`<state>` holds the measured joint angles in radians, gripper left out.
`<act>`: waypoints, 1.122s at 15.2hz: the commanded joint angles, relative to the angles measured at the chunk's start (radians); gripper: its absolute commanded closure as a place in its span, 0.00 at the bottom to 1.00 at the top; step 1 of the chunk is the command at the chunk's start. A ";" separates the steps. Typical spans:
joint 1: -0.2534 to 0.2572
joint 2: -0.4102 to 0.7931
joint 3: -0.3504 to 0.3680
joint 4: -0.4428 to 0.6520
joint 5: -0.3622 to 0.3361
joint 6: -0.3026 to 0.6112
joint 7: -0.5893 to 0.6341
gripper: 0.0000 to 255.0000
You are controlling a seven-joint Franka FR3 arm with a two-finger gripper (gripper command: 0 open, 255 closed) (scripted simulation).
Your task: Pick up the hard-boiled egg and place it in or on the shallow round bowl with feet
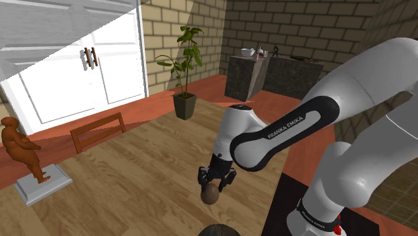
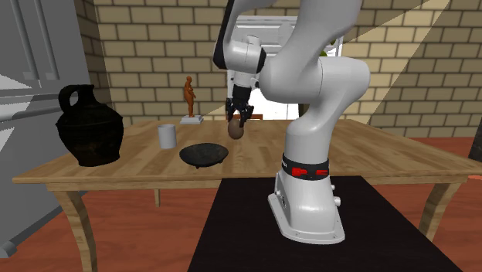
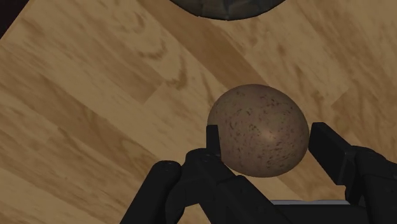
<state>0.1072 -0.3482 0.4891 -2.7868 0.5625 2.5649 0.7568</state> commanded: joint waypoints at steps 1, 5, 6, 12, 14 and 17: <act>-0.003 -0.034 -0.009 0.006 -0.008 -0.040 0.004 1.00; -0.006 -0.091 -0.021 0.025 -0.025 -0.116 0.020 1.00; -0.007 -0.104 -0.025 0.030 -0.029 -0.134 0.023 1.00; 0.008 -0.186 -0.027 0.049 -0.036 -0.228 0.063 1.00; 0.047 -0.235 0.002 0.031 -0.011 -0.248 0.111 1.00; 0.105 -0.302 0.050 0.014 0.027 -0.280 0.189 1.00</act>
<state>0.1901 -0.6245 0.5216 -2.7643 0.5741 2.2956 0.9164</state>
